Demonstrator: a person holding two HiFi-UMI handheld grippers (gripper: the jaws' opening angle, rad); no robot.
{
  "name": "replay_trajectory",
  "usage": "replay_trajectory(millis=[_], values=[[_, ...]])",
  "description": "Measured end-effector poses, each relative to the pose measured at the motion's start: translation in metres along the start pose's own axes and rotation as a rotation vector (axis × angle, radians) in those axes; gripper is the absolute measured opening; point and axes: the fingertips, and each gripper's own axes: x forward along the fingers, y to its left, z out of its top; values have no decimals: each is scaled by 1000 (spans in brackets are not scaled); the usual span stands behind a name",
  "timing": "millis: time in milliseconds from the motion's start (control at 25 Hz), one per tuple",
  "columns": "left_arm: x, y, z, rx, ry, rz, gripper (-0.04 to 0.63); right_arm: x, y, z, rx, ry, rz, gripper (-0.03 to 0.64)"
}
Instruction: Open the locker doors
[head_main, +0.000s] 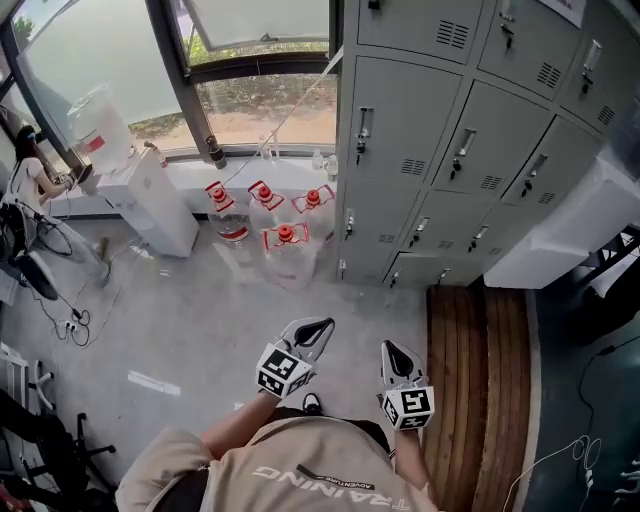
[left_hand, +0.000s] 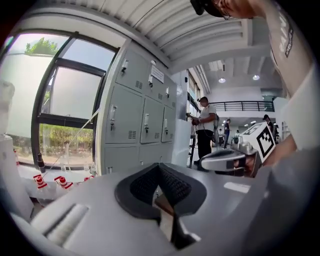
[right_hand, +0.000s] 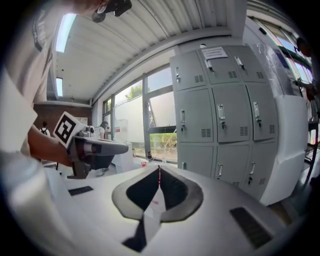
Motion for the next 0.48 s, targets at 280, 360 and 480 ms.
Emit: replay_trajectory(millis=[280,360,480], values=[[1,69,3,-97,-9,6,8,89,8,13,75,53,29,11],[7,87,-4,-128,1,20,8,115,1,21,73,49,39,12],[18,116,-12,-143,17,45,8,159,-17,26,56,42,32,12]])
